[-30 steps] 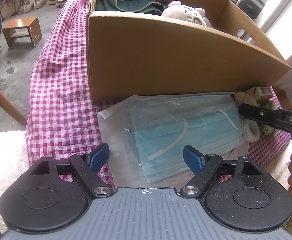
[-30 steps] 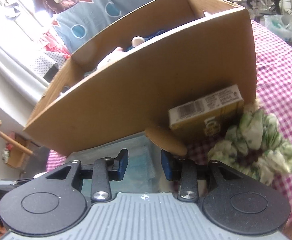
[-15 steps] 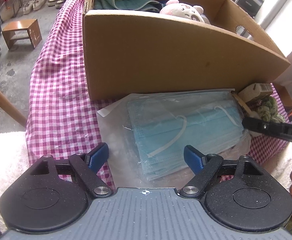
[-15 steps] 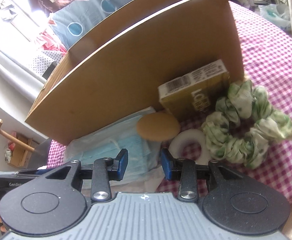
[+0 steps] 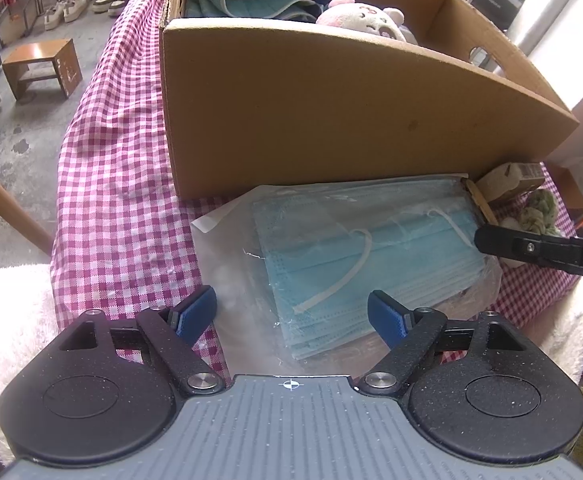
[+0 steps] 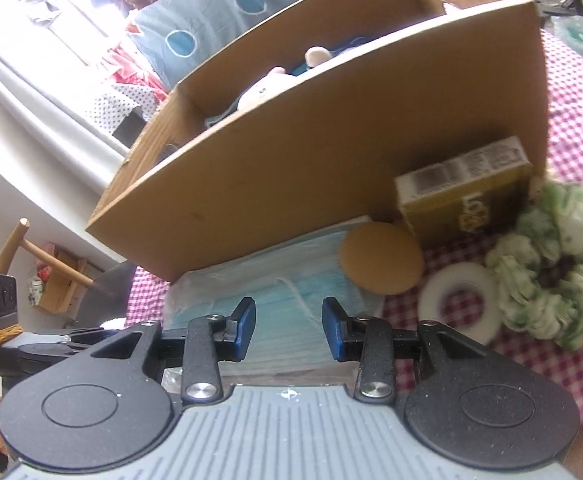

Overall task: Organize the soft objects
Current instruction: 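Lower the right gripper onto the blue face mask pack edge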

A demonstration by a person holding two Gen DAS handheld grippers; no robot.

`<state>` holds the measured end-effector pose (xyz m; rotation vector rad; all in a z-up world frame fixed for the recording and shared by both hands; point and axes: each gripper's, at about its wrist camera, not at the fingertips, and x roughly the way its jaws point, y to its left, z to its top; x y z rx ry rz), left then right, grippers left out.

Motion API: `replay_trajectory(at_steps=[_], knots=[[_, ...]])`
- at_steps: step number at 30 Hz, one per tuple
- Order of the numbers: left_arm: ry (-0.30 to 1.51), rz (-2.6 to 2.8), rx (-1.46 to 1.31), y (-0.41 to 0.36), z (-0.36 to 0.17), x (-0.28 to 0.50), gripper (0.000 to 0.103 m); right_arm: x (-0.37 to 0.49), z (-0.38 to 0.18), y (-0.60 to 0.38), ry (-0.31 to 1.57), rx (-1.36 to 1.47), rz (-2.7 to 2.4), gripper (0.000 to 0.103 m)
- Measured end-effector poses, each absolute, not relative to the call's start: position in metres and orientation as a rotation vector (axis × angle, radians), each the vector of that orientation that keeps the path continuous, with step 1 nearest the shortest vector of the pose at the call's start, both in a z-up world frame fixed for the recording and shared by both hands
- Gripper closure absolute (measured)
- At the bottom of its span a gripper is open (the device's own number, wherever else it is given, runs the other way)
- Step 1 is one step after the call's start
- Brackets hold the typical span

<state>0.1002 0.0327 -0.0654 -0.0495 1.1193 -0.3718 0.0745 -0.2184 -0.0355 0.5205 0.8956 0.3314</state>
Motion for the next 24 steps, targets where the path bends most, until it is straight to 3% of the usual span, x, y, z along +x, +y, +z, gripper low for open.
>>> replay_trajectory(at_steps=[13,15,24], knots=[[1.118,-0.38,-0.051,0.032,-0.066,0.101,0.017,0.083,-0.034,-0.23,0.865,0.532,0.232,0.062],[1.116,-0.383,-0.054,0.033,-0.066,0.101,0.015,0.078,-0.034,-0.226,0.889,0.505,0.217,0.056],[1.105,-0.395,-0.049,0.032,-0.067,0.099,0.012,0.063,-0.033,-0.198,0.945,0.421,0.179,0.046]])
